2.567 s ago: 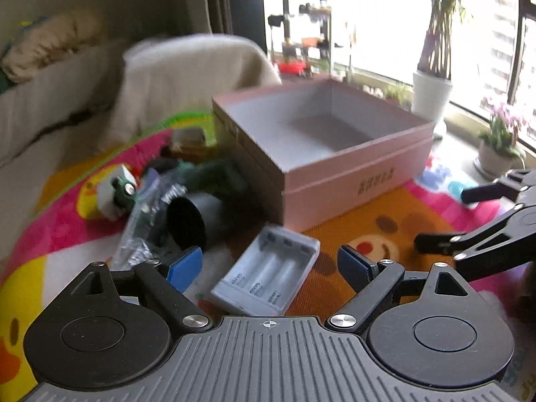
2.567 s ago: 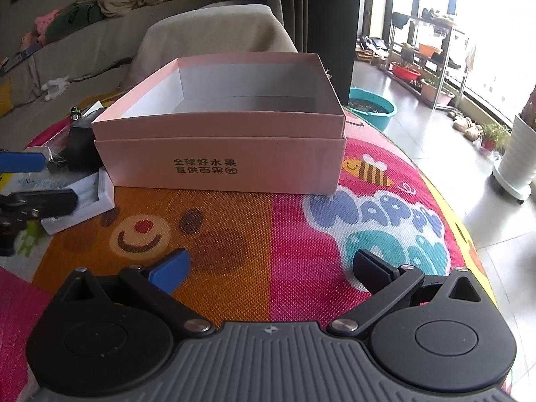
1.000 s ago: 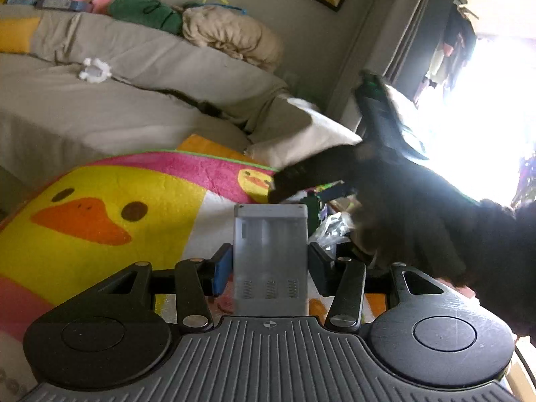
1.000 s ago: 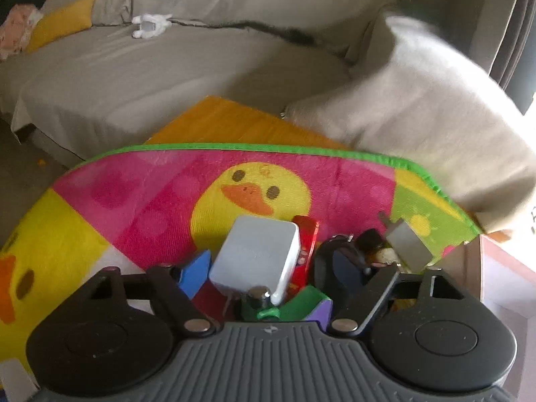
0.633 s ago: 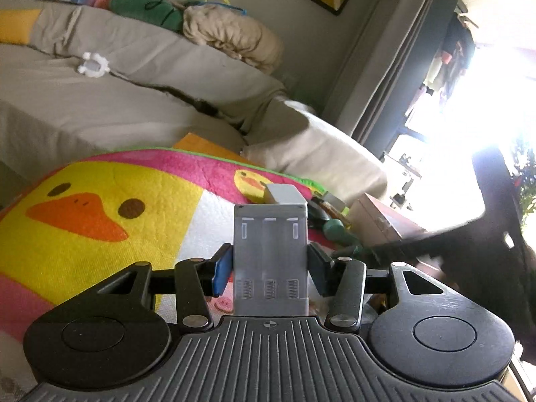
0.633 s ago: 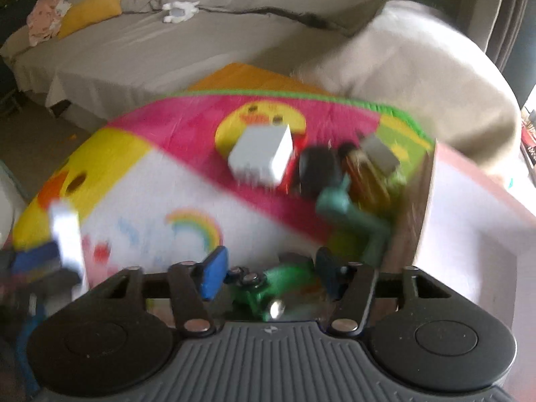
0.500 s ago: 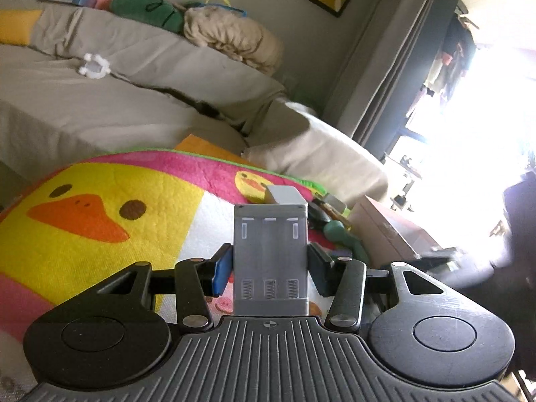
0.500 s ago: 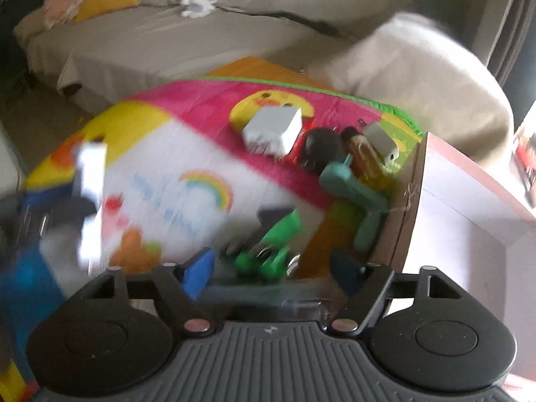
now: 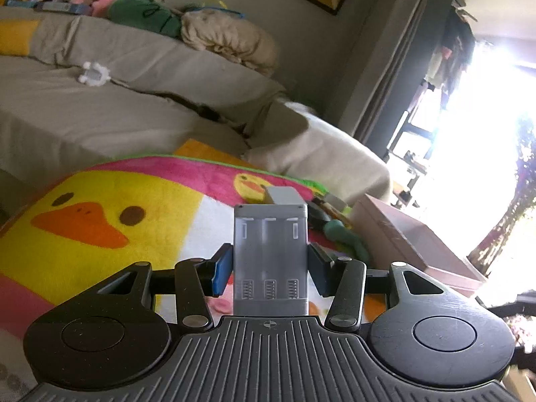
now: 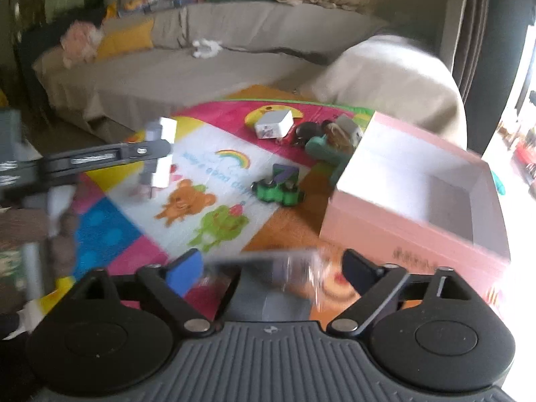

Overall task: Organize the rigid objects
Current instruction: 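Grasp the black cylindrical object with the right gripper while the left gripper holds the charger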

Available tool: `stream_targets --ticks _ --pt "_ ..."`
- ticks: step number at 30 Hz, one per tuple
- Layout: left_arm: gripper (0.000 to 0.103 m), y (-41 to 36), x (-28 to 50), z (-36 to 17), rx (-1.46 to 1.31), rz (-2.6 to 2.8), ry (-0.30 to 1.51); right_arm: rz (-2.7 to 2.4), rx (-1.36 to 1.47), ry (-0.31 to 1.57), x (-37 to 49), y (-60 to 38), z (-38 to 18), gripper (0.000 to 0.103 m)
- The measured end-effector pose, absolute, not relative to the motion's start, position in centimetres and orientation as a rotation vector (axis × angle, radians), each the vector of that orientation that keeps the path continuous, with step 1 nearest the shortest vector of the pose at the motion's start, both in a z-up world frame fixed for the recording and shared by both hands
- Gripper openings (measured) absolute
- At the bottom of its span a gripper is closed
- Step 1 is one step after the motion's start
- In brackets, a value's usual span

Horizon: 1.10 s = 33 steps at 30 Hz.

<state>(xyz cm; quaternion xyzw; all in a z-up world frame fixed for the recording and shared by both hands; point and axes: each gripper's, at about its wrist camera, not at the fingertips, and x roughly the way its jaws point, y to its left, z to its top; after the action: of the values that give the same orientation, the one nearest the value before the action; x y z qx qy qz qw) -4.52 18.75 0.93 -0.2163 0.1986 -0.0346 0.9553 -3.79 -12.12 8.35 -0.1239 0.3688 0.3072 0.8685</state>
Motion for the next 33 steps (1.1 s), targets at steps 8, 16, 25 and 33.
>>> stream_targets --ticks 8,16,25,33 --pt "0.053 15.2 -7.8 4.8 -0.303 -0.164 0.408 0.676 -0.342 0.756 -5.9 -13.6 5.0 0.094" --pt "0.053 13.5 -10.6 5.8 -0.252 -0.158 0.455 0.761 -0.287 0.833 -2.4 -11.0 2.2 0.097" --pt "0.053 13.0 -11.2 4.8 -0.254 -0.17 0.521 0.887 -0.18 0.854 -7.6 -12.7 4.5 0.097" --pt "0.053 13.0 -12.9 4.6 -0.206 -0.16 0.554 0.886 -0.417 0.668 -10.2 -12.3 5.9 0.093"
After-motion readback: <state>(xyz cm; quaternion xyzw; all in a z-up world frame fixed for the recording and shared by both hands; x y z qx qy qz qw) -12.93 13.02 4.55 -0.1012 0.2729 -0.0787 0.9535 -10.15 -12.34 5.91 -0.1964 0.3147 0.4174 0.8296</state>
